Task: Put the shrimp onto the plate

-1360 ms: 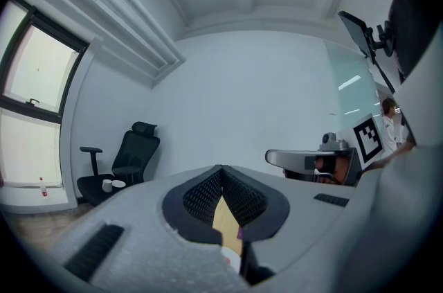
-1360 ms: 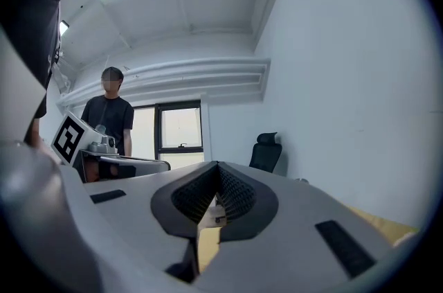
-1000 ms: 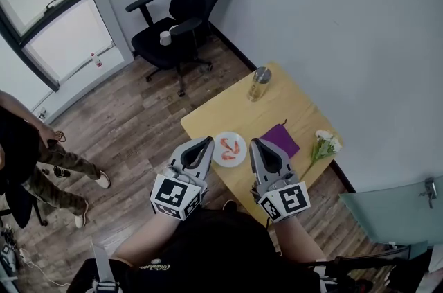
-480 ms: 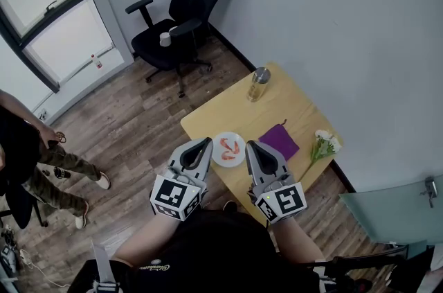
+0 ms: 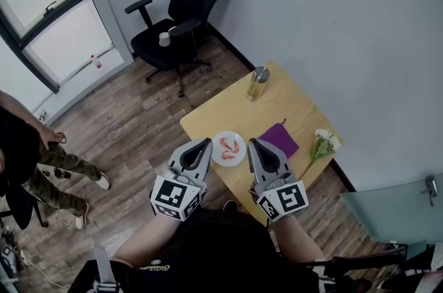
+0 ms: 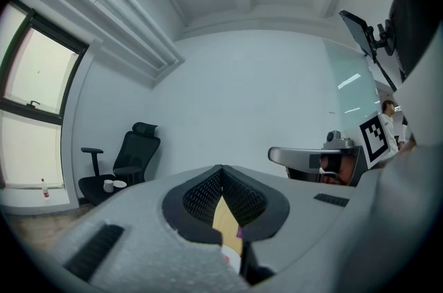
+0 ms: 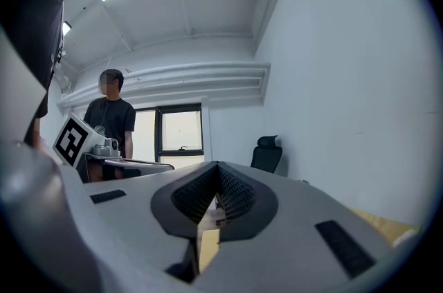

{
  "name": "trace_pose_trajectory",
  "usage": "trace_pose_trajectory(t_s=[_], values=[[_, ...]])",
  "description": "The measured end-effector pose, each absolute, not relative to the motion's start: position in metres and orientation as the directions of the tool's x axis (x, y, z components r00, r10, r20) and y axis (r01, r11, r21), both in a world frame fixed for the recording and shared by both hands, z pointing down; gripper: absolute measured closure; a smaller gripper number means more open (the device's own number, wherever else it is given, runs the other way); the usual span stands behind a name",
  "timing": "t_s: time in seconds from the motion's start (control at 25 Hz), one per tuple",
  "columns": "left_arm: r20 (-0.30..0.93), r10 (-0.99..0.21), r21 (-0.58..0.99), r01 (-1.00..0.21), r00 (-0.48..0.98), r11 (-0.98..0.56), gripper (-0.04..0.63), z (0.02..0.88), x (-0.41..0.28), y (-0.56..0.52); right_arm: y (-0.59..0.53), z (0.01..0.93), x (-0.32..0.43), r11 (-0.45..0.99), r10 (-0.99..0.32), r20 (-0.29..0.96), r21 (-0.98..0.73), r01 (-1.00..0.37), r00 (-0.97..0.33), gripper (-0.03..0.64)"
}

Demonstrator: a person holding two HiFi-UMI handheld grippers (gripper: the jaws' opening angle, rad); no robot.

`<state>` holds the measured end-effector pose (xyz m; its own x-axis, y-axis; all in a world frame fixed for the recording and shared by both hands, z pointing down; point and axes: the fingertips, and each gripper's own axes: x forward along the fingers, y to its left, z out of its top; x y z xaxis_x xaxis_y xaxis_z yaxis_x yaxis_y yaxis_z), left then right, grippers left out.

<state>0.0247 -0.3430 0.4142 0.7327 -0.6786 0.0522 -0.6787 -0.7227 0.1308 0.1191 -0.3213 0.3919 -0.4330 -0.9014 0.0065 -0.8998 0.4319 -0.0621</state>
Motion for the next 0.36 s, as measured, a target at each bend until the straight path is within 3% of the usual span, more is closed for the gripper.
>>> trace_pose_trajectory(t_s=[0.36], values=[[0.052,-0.675,0.132,-0.675,0.736,-0.725,0.594,0.4144,0.0243,-0.3405,-0.3195,0.3934,0.1146,0.438,-0.898,0.013,-0.06,-0.897,-0.44,0.617]])
